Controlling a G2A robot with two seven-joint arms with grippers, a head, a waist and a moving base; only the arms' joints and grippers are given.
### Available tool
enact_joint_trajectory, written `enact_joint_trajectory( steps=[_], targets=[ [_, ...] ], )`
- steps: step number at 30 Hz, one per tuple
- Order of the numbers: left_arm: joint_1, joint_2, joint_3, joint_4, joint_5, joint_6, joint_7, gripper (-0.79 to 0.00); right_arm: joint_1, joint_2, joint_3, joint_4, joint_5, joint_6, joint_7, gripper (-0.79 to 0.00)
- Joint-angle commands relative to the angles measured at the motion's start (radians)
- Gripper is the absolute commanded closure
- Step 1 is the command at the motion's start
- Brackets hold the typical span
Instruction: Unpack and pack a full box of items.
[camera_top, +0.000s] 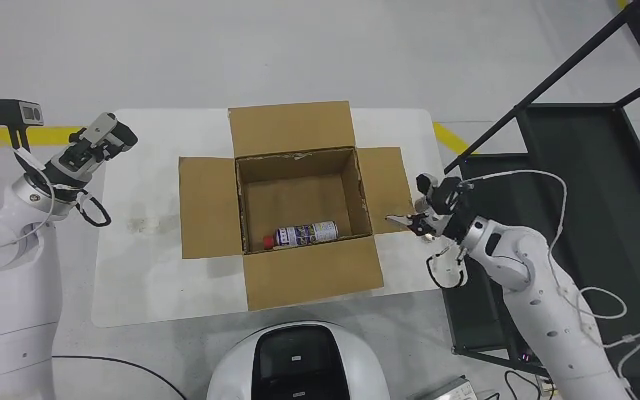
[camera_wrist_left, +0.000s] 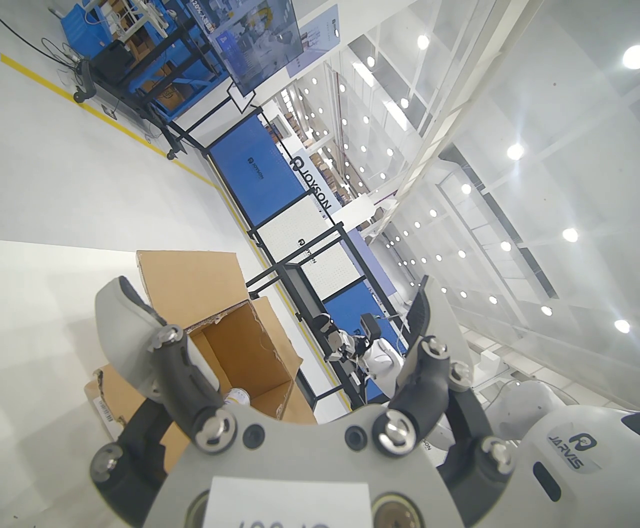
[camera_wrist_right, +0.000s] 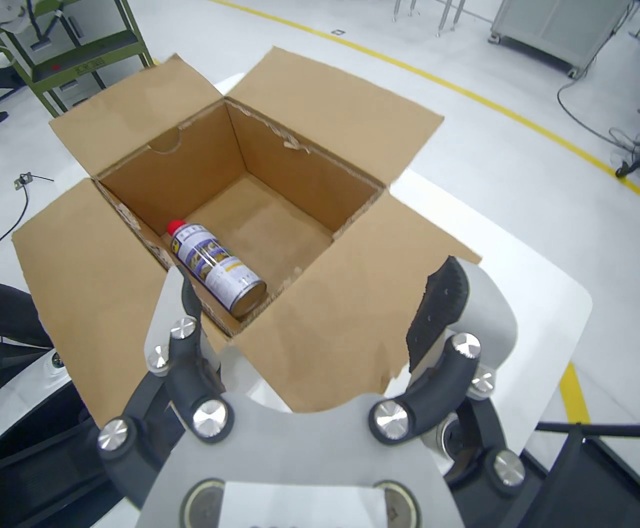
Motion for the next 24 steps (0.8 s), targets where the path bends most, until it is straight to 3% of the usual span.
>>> enact_joint_trajectory(
  steps=[1,3,9,16,24],
  targets=[
    [0.000,0.000,0.000,0.000,0.000,0.000,0.000,-0.785,-0.045,0.002,0.031,0.064,0.117,-0.052,-0.018,-0.785],
    [0.000,0.000,0.000,0.000,0.000,0.000,0.000,-0.785,-0.073,0.005,0.067,0.111,0.177,-0.068,-0.021,-0.785],
    [0.000,0.000,0.000,0.000,0.000,0.000,0.000,-0.785,-0.119,0.004,0.101,0.208,0.048,0.054,-0.054,-0.785],
    [0.000,0.000,0.000,0.000,0.000,0.000,0.000,-0.785,-0.006,-0.017,-0.017,0.354,-0.083,0.203,-0.061,-0.785],
    [0.000,0.000,0.000,0.000,0.000,0.000,0.000,-0.785,0.112,-0.040,-0.112,0.537,-0.113,0.251,-0.070,-0.785]
  ],
)
